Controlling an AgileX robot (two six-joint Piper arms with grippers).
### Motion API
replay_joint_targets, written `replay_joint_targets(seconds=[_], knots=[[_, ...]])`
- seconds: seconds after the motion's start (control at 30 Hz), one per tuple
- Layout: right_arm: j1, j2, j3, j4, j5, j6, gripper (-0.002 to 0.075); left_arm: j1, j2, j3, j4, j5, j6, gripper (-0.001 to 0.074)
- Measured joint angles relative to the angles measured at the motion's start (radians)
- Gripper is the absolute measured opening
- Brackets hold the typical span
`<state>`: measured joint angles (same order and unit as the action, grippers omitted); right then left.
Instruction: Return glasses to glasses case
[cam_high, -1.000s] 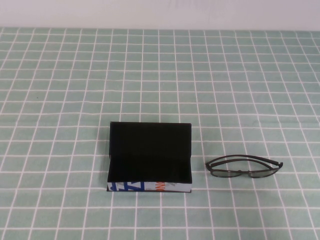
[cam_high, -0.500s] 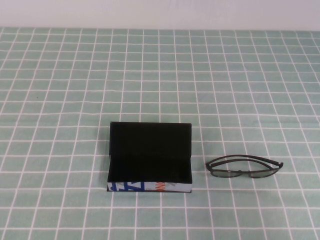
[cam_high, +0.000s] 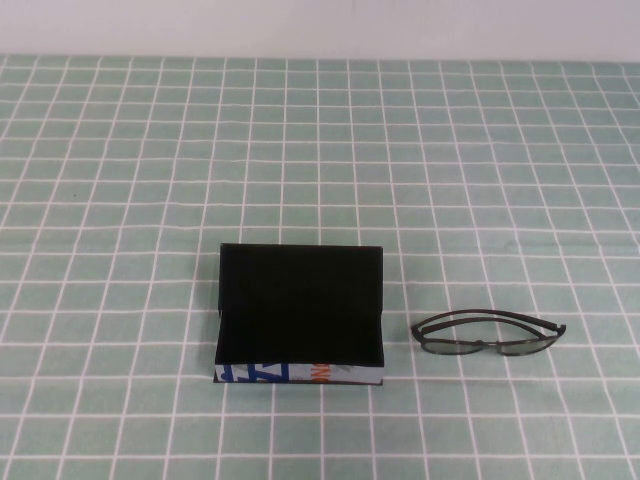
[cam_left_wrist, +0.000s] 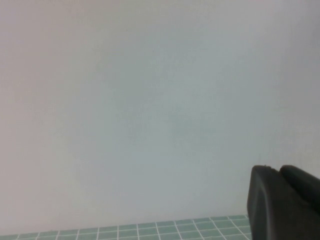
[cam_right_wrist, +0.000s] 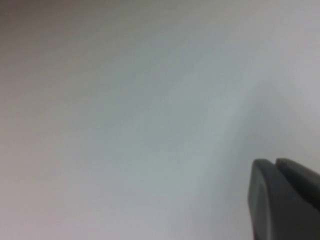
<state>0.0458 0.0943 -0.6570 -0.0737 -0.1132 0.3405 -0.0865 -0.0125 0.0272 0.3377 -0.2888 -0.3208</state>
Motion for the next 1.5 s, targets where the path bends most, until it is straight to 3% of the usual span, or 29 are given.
replay_joint_targets(seconds=[0.27, 0.4, 0.6, 0.9, 1.0, 1.1, 1.27, 1.37, 1.5], knots=[[0.000, 0.349, -0.315, 0.000, 0.548, 0.000, -0.0011, 0.000, 0.000, 0.000, 0.002, 0.001, -0.002, -0.0002], [0.000, 0.502, -0.364, 0.003, 0.757, -0.019, -0.0011, 0.000, 0.000, 0.000, 0.002, 0.014, -0.002, -0.0002], [0.027, 0.620, -0.364, 0.046, 0.839, -0.256, -0.0011, 0.000, 0.000, 0.000, 0.002, 0.047, -0.002, -0.0002], [0.172, 0.697, -0.364, 0.084, 0.842, -0.496, -0.0011, 0.000, 0.000, 0.000, 0.002, 0.077, -0.002, -0.0002], [0.216, 0.753, -0.366, 0.068, 0.862, -0.655, -0.0011, 0.000, 0.000, 0.000, 0.002, 0.091, -0.002, -0.0002], [0.278, 0.835, -0.383, 0.037, 0.958, -0.765, -0.0011, 0.000, 0.000, 0.000, 0.002, 0.094, -0.002, -0.0002], [0.379, 1.031, -0.462, -0.104, 1.238, -0.800, -0.0011, 0.000, 0.000, 0.000, 0.002, 0.096, -0.002, -0.0002], [0.420, 1.125, -0.512, -0.154, 1.293, -0.840, -0.0011, 0.000, 0.000, 0.000, 0.002, 0.098, -0.002, -0.0002], [0.436, 1.205, -0.581, -0.101, 1.318, -1.051, -0.0011, 0.000, 0.000, 0.000, 0.002, 0.098, -0.002, -0.0002]])
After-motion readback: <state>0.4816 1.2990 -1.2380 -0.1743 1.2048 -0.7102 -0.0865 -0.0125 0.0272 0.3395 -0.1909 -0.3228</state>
